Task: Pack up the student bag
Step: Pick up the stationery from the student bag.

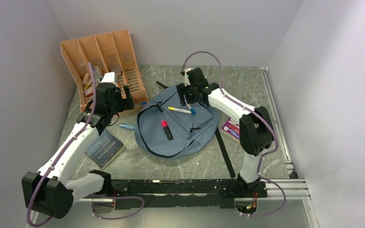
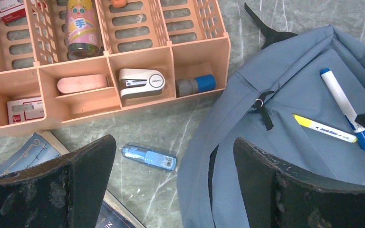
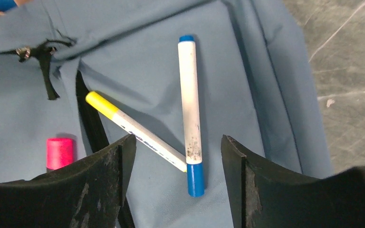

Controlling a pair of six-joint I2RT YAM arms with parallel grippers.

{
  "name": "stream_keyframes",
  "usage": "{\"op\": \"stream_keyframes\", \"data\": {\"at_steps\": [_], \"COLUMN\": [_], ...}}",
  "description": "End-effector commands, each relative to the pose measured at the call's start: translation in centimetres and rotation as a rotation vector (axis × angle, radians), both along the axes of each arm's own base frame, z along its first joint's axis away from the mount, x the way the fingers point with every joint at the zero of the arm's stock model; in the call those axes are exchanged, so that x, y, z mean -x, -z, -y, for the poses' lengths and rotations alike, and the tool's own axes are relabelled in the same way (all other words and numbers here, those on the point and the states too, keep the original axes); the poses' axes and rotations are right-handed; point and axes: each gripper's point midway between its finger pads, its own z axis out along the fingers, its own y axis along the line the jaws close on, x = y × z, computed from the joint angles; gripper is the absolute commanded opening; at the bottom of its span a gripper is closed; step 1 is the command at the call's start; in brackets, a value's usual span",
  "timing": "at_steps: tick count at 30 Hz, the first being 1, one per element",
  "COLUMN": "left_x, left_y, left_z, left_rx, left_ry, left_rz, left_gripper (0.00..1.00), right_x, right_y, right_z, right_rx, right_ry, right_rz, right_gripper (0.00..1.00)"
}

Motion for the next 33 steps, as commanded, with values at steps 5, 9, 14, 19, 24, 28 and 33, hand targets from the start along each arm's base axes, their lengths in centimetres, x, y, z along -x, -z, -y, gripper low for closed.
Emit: {"op": "stream_keyframes", "data": {"at_steps": [5, 9, 14, 19, 24, 28, 33], "left_x": [-0.9, -1.0, -1.2, -1.4, -0.8, 0.2, 1.2], "left_y": [-1.2, -1.0, -0.1, 0.3, 0.8, 2.4, 4.7], "left_z": [0.0, -0.3, -0.3, -0.1, 0.1, 0.7, 0.8], "left_rx": [0.054, 0.057, 0.062, 0.075, 0.094, 0.103, 0.094], "left_ry": [0.014, 0.006, 0.007, 0.015, 0.020, 0.063, 0.084], "left_rz": [0.027, 0.022, -0.003, -0.019, -0.026, -0.067, -0.137], "left_gripper": [0.97, 0.97, 0.96, 0.94, 0.92, 0.91, 0.89], "right_x": [0.1, 0.3, 0.1, -0.3, -0.7, -0.8, -1.2], "right_y": [1.8, 2.4, 3.5, 4.5, 5.3, 5.7, 5.9], "right_z": [-0.5, -0.7, 0.1, -0.4, -0.8, -0.9, -0.2], "right_rx": [0.049, 0.070, 0.127, 0.131, 0.140, 0.145, 0.180], "right_ry": [-0.052, -0.064, -0.050, -0.071, -0.075, -0.075, -0.042], "right_rz": [-0.044, -0.053, -0.057, -0.065, -0.079, -0.081, -0.062], "right_gripper": [0.68, 0.67, 0.66, 0.61, 0.55, 0.47, 0.40]}}
